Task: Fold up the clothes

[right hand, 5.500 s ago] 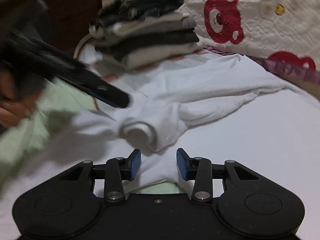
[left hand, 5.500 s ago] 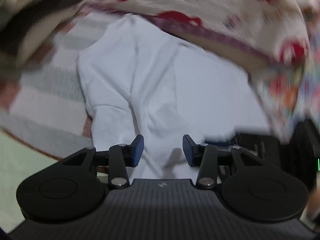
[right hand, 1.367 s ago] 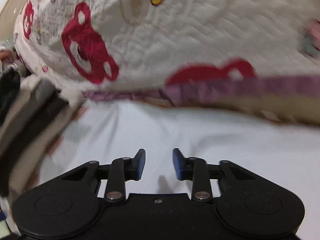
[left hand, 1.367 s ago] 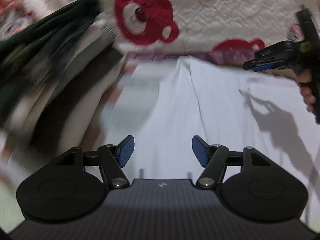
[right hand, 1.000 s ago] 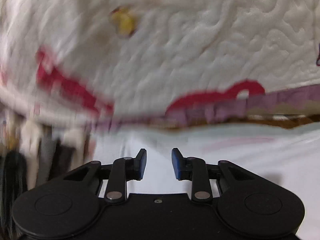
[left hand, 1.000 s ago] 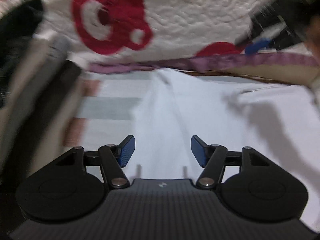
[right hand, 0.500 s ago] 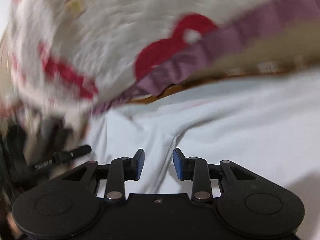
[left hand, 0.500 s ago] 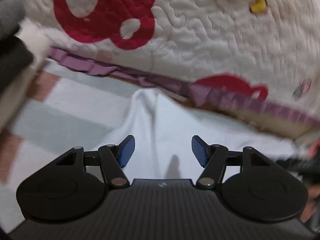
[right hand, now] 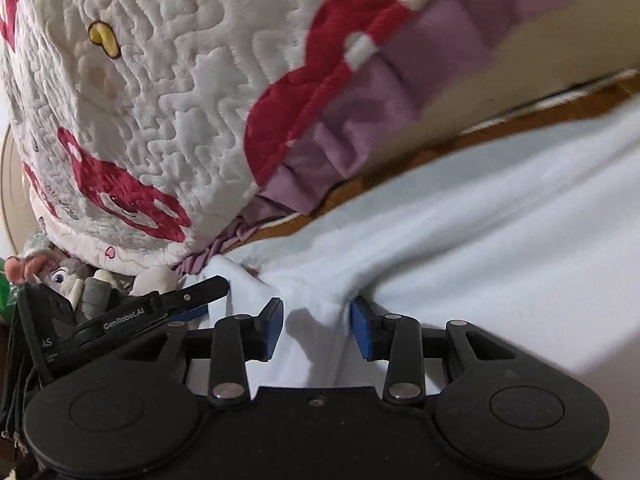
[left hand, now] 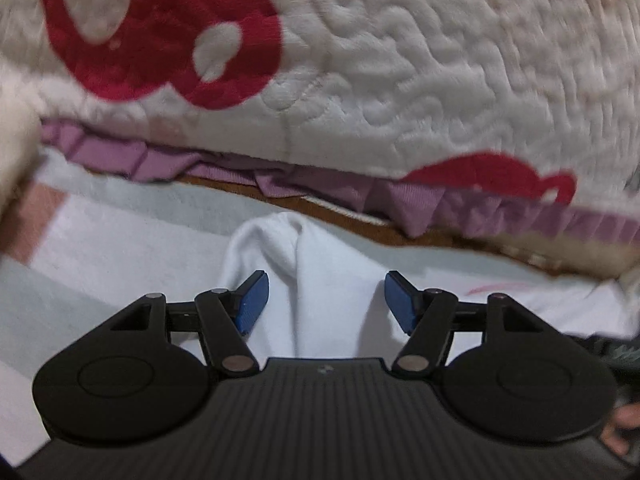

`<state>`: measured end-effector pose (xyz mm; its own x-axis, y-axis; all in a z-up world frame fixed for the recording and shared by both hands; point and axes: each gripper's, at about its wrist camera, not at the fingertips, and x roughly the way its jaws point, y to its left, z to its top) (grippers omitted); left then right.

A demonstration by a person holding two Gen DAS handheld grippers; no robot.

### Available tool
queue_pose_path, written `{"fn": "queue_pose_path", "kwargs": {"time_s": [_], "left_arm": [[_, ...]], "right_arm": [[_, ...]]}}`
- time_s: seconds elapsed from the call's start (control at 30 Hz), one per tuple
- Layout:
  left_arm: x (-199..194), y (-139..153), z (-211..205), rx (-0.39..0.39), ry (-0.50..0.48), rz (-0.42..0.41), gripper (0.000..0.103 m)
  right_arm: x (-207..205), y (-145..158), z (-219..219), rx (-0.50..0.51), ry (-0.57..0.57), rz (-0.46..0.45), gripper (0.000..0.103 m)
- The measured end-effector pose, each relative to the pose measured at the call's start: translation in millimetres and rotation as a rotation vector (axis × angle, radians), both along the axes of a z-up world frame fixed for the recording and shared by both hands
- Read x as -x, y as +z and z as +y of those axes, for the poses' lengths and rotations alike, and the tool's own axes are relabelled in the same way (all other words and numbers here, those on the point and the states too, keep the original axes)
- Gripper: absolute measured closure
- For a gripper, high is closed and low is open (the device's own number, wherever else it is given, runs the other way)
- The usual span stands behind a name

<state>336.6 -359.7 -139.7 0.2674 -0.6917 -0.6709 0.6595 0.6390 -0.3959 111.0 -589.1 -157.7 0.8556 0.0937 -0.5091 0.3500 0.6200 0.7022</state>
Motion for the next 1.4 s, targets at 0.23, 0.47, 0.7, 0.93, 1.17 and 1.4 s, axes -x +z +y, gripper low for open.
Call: {"fn": "queue_pose_path", "kwargs": {"time_s": [0.23,0.47,0.7,0.93,1.17,1.4], "left_arm": [[-2.2,11.0,-16.7,-0.001,-0.098,-0.069,0.098],[-37.1,6.9,-18.7,0.097,0.055,-0.020,0.099],[-47.3,-7.8,-28.7,0.045,0.055,-0.083,0.099],[-69.3,19.1,-17.3,-0.019,0.043,-0.033,0.096],[-80.8,40.3,27.8,-0.015,0.019,0.091,0.072],[-52.2,-9.2,0.3,-0.081,-0.014,-0.005,0.071]], "right_arm": [[-19.8,11.3,-16.9,0.052,0.055,-0.116,0.092],[-37.8,-0.3,-38.1,-0.017,0.027,-0.066,0.091],[-46.1,-12.5,-56.5,-0.143,-0.017,-0.030,0.091],[-53.9,-23.5,-73.9,-0.279,-0.055,0.009,0.089],[-23.7,-12.3,-37.4,-0.220,-0.173,-0.083,0.045],[-25.8,8.6,-1.7,0.111,-0.012,0.014,0.045]]}}
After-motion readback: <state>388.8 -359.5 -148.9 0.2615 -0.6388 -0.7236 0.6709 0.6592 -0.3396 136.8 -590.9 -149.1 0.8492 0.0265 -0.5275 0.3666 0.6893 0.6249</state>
